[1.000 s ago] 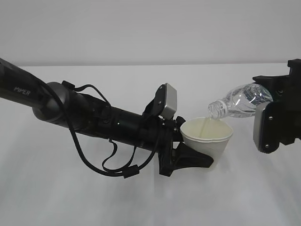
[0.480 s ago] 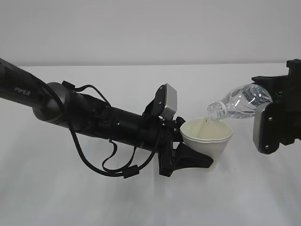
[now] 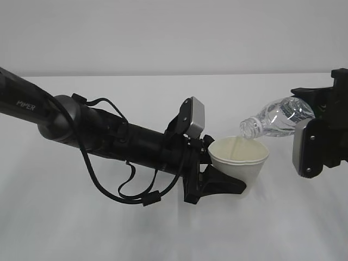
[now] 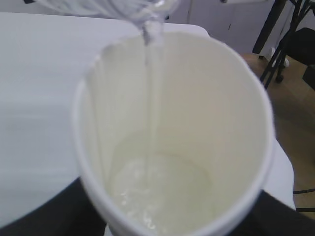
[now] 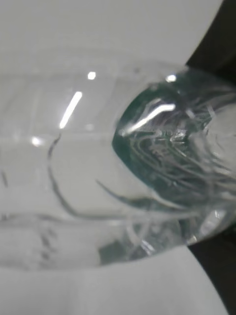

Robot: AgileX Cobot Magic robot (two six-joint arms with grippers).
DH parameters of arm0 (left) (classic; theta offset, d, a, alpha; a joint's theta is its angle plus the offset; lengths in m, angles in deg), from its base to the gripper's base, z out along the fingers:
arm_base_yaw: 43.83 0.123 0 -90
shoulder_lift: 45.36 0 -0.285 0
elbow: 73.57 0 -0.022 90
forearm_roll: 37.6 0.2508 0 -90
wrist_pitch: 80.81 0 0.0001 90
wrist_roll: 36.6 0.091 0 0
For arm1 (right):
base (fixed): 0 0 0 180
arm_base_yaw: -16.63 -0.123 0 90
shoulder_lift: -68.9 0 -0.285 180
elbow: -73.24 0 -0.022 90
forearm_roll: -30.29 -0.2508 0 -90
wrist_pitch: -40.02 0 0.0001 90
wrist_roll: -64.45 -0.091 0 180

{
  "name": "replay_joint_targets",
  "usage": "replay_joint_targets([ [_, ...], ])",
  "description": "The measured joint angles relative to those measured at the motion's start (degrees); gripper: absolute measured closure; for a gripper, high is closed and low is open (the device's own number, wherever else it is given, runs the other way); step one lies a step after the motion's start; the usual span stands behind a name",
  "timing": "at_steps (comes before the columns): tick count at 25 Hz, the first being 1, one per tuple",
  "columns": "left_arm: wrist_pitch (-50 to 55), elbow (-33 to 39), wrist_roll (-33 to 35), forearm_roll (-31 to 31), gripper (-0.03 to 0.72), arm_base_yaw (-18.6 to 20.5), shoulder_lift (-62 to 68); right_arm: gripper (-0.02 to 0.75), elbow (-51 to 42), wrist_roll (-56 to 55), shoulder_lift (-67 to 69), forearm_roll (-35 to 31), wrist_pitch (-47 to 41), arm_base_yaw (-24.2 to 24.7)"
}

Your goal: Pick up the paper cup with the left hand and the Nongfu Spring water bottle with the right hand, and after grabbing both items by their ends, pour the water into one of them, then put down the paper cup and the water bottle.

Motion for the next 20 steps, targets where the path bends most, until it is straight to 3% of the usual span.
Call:
replay_joint_targets([
  [20,0.56,0.00,0.00,0.00,0.261,0.00,0.00,0.339,0.00,0.00,0.00,0.37,0.00,0.00],
])
